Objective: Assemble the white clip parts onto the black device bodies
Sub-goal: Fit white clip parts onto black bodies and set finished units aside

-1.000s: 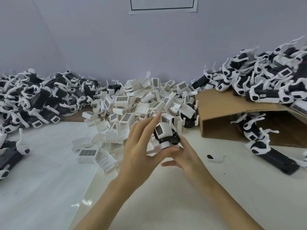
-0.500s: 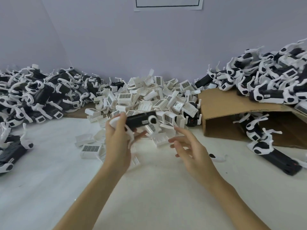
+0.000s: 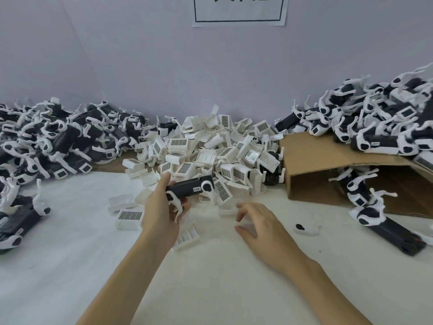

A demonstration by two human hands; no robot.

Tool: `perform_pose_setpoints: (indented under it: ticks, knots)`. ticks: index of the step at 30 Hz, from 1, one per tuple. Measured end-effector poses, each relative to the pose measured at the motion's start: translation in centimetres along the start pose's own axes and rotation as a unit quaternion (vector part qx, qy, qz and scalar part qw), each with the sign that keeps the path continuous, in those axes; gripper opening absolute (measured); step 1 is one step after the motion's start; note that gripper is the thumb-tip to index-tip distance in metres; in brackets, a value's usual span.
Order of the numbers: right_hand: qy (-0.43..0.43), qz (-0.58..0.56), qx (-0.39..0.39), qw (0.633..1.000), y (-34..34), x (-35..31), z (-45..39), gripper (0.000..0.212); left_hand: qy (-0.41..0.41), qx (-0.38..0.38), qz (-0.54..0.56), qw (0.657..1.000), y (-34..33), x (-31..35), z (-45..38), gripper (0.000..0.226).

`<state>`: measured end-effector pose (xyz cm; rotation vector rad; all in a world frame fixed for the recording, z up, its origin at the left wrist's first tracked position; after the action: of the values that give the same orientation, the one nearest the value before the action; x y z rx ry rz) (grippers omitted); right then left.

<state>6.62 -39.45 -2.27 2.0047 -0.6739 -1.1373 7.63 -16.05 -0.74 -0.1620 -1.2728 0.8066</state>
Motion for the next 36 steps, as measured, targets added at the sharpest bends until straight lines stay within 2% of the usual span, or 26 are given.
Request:
perform_pose_setpoints:
  ticks: [4,8,12,15,17,20,24,29,31,32,34,36]
  knots:
    - [0.023,-0.006,0.003,1.000,0.0,-0.7,-0.1,0.042,0.010,0.003,-0.004,1.000,0.0,-0.2,0.0,0.030]
    - [0.023,0.030,0.011,0.999,0.2,-0.7,-0.5,0.039,0.022,-0.001,-0.010,1.000,-0.1,-0.6,0.1,0.031]
    - [-0.013,0.031,0.042,0.999,0.3,0.3,-0.4,0.013,0.028,-0.009,-0.017,0.999,-0.3,-0.9,0.3,0.031]
    - [-0.029,-0.008,0.015,0.999,-0.1,0.5,-0.2,0.026,0.032,-0.004,-0.017,0.999,-0.2,-1.0,0.3,0.030]
    - [-0.021,0.013,0.006,1.000,-0.4,0.2,-0.2,0.038,0.036,-0.005,-0.012,0.999,-0.4,-1.0,0.3,0.029]
    - [-0.012,0.052,0.021,0.998,-0.6,-0.6,-0.7,0.029,0.039,-0.001,-0.015,0.999,-0.4,-1.1,0.2,0.029]
    - [-0.007,0.017,0.061,0.998,-0.3,-0.9,-0.6,0.011,0.045,-0.002,-0.015,0.999,-0.4,-1.3,0.3,0.029]
    - [-0.054,-0.048,0.112,0.991,0.9,0.3,-0.1,0.016,0.047,0.004,-0.008,0.999,-0.2,-1.3,0.2,0.029]
    - [-0.052,-0.071,0.135,0.987,1.5,0.4,0.1,0.025,0.048,0.007,-0.005,0.999,-0.1,-1.2,0.1,0.029]
    - [-0.038,-0.070,0.127,0.989,1.5,0.1,0.1,0.035,0.049,0.008,-0.003,0.999,-0.1,-1.2,0.1,0.029]
    - [0.001,-0.051,0.064,0.997,0.8,-0.4,0.0,0.053,0.050,0.007,0.001,0.999,-0.1,-1.3,0.0,0.029]
    - [0.017,-0.004,-0.004,1.000,-0.4,-0.7,-0.2,0.055,0.049,0.004,-0.005,0.999,-0.1,-1.4,-0.1,0.029]
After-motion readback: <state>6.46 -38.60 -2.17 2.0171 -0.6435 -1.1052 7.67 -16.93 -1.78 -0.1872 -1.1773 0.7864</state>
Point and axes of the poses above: each hand's wrist, its own z-axis away from the middle knuckle, its own y-axis out of the back of the hand, x = y × z, the point moved 6 cm from there along -z, towards the middle knuckle, and after that the axes turned 1 degree about y, right-handed, at the moved point
